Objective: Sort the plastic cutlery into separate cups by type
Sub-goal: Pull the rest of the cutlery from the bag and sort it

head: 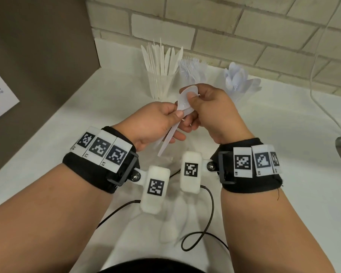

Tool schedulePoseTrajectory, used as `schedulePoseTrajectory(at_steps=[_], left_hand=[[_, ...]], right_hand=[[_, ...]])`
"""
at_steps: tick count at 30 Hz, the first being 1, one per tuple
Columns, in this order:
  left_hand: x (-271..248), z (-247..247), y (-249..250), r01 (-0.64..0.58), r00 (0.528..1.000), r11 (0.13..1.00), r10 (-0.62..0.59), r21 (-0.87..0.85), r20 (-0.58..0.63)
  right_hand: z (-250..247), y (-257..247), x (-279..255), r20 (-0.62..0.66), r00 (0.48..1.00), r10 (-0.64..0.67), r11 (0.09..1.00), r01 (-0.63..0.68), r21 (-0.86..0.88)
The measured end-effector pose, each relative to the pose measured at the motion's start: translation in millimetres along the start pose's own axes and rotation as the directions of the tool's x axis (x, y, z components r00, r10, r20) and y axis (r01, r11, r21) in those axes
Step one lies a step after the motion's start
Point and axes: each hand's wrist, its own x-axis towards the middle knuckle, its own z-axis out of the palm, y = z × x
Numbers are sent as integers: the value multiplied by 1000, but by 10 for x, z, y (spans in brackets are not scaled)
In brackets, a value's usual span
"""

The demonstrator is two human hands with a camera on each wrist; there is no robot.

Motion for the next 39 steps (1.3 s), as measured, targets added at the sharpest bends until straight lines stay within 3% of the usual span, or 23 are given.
schedulePoseTrajectory(at_steps=[9,12,15,17,19,21,24,28,31,35,37,39], left_hand=[[-53,-33,24,107,994,981,-111,-162,-20],[-48,-31,20,118,993,985,-119,-129,0],[-24,-20,6,108,994,990,-106,-87,21],[2,-64,-10,35,998,998,-33,50,-50],[21,-188,-44,-51,986,922,107,384,-128],[26,-322,-89,-6,987,723,117,691,-113],[30,-415,-197,187,980,461,-148,868,-133],[103,-300,-292,155,980,459,-186,875,-76],[164,-160,-321,139,975,393,-216,909,-56],[225,-94,-390,143,964,354,-260,924,-50],[239,-104,-422,141,962,360,-269,922,-42],[247,-117,-444,141,963,363,-267,921,-42]], right_hand=[[1,57,41,-32,999,0,998,2,57],[8,65,30,-19,1000,14,996,-12,93],[16,74,7,6,1000,-25,1000,25,-8],[-70,98,35,-42,998,-51,997,49,-65],[-254,117,93,-155,985,-79,993,64,-104],[-499,125,157,-312,942,-127,986,85,-143],[-856,172,228,-544,803,-245,961,125,-249],[-1175,215,388,-658,608,-445,882,170,-439],[-1247,246,586,-637,559,-530,842,264,-470],[-1237,342,857,-591,578,-563,819,293,-494],[-1222,435,983,-562,644,-519,838,253,-484],[-1184,545,1074,-528,721,-448,839,134,-528]])
